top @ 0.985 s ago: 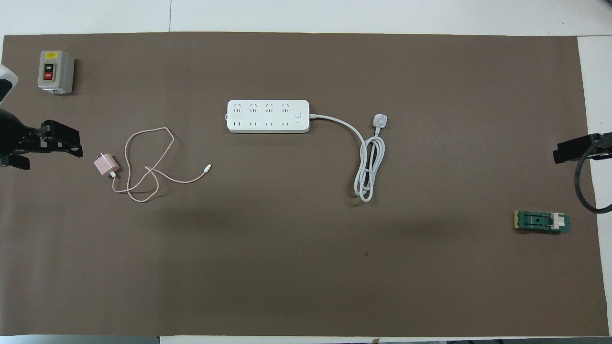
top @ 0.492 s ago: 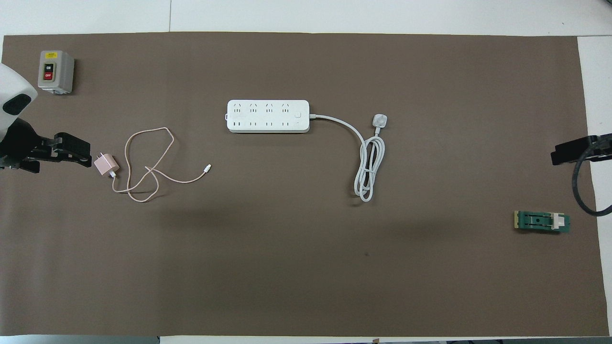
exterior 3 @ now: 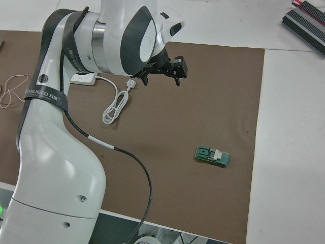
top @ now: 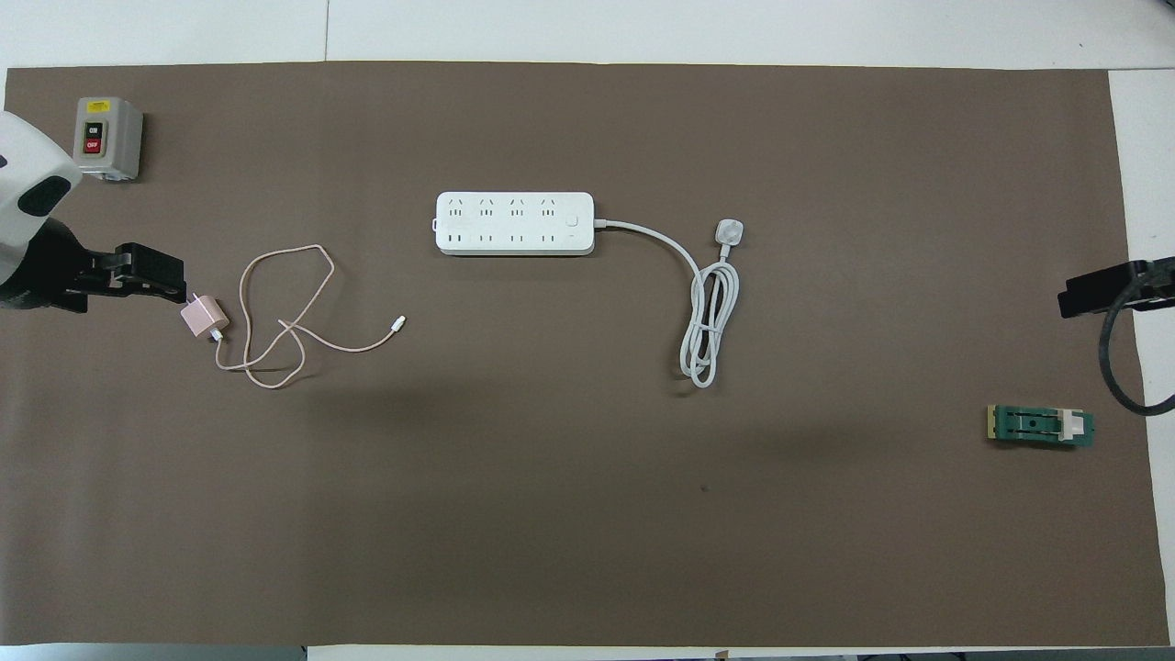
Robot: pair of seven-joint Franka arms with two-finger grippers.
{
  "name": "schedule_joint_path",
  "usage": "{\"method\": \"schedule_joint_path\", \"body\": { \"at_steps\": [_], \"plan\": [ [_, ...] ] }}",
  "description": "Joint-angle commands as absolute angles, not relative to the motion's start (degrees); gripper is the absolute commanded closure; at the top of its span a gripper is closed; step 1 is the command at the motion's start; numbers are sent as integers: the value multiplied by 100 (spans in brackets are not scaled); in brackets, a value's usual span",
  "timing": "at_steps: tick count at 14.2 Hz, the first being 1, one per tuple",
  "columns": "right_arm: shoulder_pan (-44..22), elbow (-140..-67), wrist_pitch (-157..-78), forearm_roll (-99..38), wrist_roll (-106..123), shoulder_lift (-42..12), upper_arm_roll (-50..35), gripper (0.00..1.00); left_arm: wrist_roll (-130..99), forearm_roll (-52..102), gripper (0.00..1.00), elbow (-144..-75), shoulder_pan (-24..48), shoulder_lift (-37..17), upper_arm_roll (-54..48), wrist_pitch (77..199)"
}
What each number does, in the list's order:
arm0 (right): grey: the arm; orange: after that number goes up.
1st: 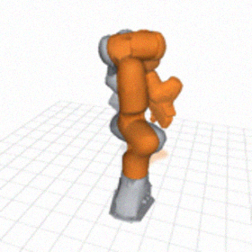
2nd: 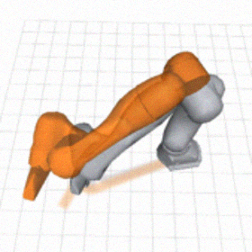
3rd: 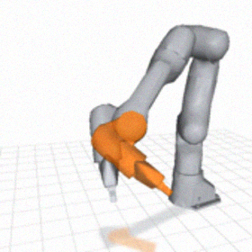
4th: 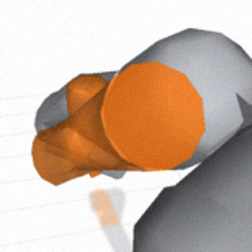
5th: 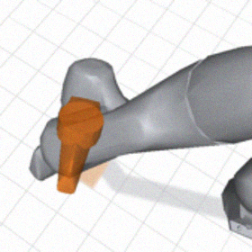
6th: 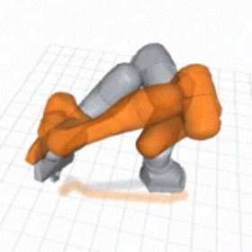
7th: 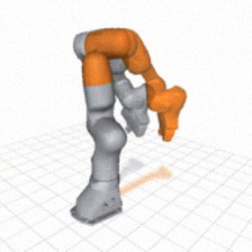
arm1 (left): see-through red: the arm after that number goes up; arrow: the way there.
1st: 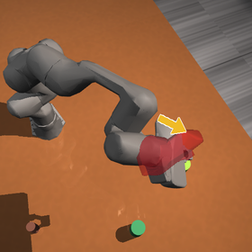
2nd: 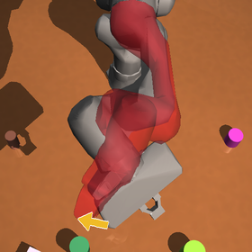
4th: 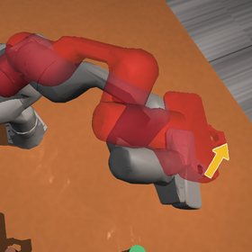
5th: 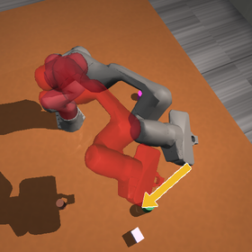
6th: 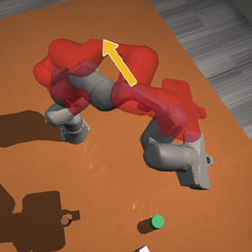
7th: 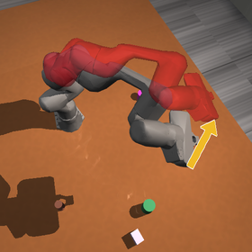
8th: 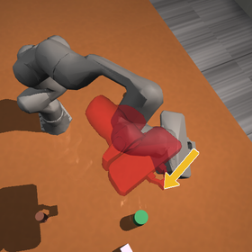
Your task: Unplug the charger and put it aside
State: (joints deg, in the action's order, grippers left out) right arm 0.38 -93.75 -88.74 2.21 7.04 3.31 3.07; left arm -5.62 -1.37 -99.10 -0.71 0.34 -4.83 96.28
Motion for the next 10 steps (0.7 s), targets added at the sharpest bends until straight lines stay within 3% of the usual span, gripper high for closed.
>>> {"method": "schedule_joint_path", "body": {
  "at_steps": [1, 10],
  "plan": [
    [106, -9466, -8824, 246, 642, 439, 246, 0, -545, -158, 0, -10134, 26, 255, -413, 9765],
    [105, -9466, -8824, 246, 633, 439, 246, 0, -519, -167, 0, -10107, 70, 255, -413, 9712]
  ]
}}
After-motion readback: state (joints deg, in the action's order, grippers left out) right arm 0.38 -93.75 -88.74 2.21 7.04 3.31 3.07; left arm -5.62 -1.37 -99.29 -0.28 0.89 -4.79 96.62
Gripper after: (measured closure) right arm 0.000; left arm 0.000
